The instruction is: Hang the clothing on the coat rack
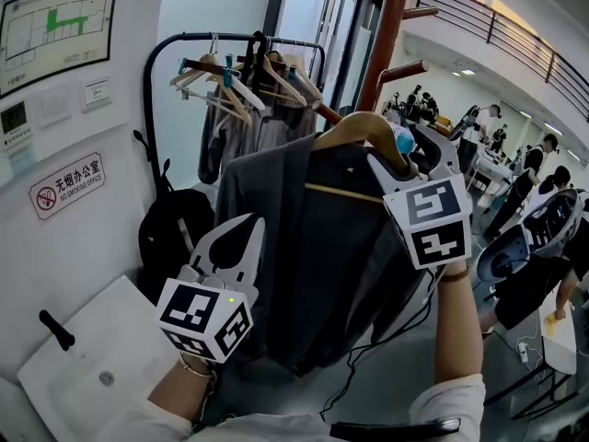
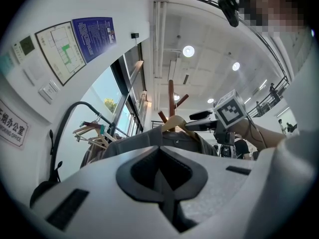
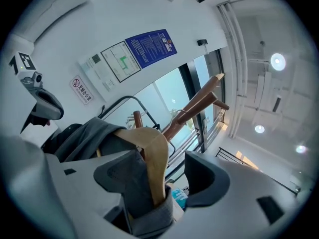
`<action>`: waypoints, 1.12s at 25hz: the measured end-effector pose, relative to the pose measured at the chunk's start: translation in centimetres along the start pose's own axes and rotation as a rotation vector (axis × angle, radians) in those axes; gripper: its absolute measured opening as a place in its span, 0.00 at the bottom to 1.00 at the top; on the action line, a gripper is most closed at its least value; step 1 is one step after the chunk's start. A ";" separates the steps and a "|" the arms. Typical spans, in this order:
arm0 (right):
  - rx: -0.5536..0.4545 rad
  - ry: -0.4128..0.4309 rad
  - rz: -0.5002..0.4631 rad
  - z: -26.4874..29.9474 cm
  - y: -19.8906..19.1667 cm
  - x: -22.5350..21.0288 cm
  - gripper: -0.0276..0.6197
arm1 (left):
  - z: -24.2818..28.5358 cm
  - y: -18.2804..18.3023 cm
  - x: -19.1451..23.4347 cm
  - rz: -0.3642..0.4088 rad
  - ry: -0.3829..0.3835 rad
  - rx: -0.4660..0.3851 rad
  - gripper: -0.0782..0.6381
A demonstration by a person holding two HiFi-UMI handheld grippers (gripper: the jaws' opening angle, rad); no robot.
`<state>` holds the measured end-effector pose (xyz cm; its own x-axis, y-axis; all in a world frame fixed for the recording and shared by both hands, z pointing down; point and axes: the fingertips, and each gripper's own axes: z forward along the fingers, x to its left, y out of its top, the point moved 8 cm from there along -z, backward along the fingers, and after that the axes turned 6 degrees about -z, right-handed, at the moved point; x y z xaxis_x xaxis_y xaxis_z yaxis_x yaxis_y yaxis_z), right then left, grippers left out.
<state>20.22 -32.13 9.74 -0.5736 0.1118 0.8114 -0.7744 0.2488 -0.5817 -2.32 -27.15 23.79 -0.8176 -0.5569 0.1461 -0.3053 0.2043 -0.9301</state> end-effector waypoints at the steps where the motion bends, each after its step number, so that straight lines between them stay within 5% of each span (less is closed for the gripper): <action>1: 0.003 -0.003 0.011 -0.2 -0.4 0.0 0.51 | -0.1 -0.1 -0.2 0.001 0.003 0.002 0.12; 28: 0.074 -0.118 0.252 -5.0 -9.4 4.3 0.51 | 0.4 -4.0 -3.8 -0.028 -0.025 0.123 0.12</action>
<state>26.36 -29.20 18.98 -0.7739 0.0477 0.6315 -0.6187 0.1558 -0.7700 2.18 -26.21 26.80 -0.7966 -0.5813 0.1657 -0.2648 0.0892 -0.9602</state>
